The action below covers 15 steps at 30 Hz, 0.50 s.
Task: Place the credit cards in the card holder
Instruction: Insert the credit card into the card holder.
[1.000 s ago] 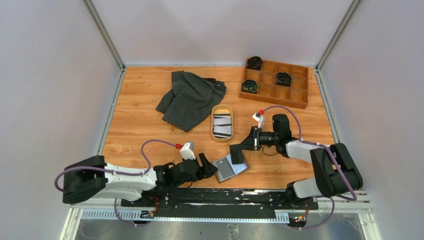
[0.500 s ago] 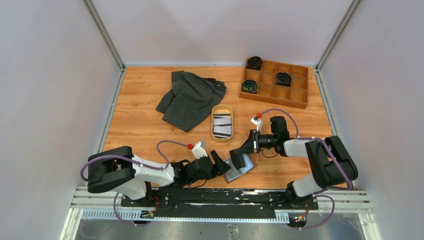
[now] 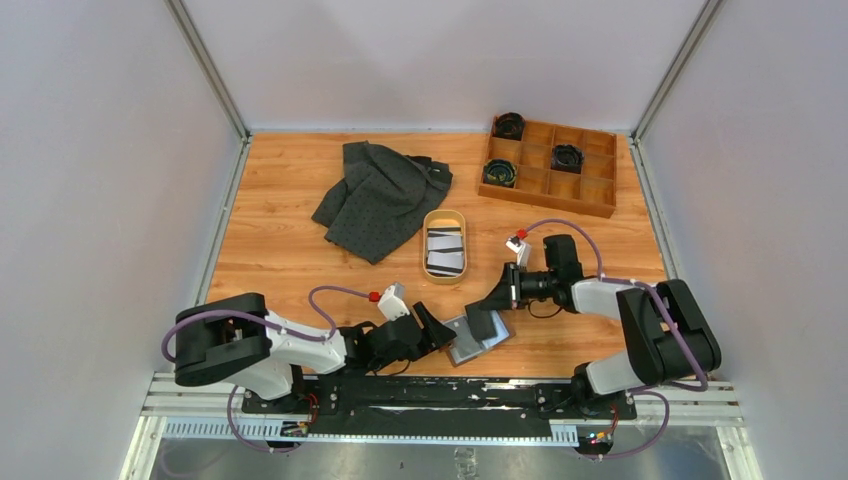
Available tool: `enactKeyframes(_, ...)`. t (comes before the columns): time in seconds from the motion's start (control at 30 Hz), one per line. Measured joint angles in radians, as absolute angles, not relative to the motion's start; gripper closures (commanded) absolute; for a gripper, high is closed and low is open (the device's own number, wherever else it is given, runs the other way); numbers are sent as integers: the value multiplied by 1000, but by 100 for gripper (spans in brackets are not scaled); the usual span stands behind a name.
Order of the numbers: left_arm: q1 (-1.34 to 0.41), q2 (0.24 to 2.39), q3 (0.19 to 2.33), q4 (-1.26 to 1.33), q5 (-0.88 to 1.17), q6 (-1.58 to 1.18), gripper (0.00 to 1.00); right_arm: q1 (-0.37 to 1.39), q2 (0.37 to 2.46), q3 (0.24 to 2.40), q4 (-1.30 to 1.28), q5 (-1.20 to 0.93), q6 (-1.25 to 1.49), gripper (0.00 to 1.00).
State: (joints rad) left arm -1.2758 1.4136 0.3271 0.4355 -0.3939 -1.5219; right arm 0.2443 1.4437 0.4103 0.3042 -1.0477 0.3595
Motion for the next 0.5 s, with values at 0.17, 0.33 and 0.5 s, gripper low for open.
enactKeyframes(0.17, -1274, 1423, 332, 436, -396, -1517, 38, 235, 1390, 410, 229, -1039, 326, 100)
enactKeyframes(0.33, -1271, 1426, 341, 434, -397, -1496, 38, 235, 1380, 410, 181, -1034, 324, 100)
enactKeyframes(0.5, -1271, 1426, 342, 433, -396, -1484, 41, 235, 1367, 410, 128, -1003, 327, 100)
